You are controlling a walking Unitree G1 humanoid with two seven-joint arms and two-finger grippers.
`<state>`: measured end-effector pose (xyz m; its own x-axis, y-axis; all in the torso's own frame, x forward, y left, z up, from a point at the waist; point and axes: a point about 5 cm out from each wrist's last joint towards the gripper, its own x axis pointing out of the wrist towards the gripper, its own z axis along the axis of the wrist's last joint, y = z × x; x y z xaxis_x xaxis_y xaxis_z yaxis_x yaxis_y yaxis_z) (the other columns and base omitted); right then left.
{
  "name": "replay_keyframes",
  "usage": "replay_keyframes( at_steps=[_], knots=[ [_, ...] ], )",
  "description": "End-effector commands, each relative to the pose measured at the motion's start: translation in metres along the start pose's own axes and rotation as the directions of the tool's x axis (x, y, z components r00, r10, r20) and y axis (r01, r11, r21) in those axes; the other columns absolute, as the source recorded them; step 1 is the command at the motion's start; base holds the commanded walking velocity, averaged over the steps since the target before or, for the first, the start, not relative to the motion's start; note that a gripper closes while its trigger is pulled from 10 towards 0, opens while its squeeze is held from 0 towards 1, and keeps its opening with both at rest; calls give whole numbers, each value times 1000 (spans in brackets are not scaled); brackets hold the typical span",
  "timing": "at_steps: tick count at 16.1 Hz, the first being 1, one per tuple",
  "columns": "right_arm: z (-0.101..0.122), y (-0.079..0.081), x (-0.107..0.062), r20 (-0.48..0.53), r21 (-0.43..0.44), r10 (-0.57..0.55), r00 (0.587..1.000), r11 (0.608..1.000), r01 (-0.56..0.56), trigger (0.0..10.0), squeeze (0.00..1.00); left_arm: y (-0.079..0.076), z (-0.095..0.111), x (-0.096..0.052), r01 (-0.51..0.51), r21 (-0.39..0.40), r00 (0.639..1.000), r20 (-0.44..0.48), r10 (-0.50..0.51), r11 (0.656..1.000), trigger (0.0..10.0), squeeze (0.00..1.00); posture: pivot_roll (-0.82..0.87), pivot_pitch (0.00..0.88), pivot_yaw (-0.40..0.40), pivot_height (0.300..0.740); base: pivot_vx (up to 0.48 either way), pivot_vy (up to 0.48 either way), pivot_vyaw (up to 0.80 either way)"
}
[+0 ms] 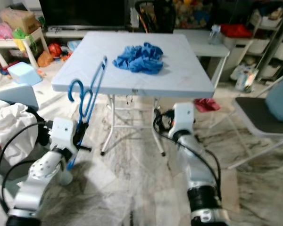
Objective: Hang hanger
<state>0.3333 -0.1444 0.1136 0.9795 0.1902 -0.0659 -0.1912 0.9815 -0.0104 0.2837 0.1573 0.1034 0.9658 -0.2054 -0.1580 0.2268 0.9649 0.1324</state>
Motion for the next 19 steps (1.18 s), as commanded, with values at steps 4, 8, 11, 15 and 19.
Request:
replay_keyframes(
  at_steps=[4,8,11,15,19],
  knots=[
    [9,15,8,18,-177,230,973,958,-224,10000,0,-12,-17,8,316,125,945,-129,-300,941,10000,0,-36,0,-58,740,0,0,0],
    [8,-6,-7,-156,-394,525,837,744,-540,10000,0,-9,-31,-2,587,197,801,-278,-530,785,10000,0,-34,0,-54,740,0,0,0],
    [5,-31,-24,-400,-508,629,667,454,-732,10000,0,-5,-33,-6,698,209,710,-320,-627,685,10000,0,-46,0,-43,740,0,0,0],
    [11,-34,-29,-538,-483,674,506,246,-841,10000,0,-23,-29,-12,792,184,611,-273,-743,583,10000,0,-61,0,-35,740,0,0,0],
    [6,-24,-31,-601,-445,694,397,123,-887,10000,0,-39,-31,-19,844,174,537,-268,-800,508,10000,0,-54,0,-36,740,0,0,0]
  ],
)
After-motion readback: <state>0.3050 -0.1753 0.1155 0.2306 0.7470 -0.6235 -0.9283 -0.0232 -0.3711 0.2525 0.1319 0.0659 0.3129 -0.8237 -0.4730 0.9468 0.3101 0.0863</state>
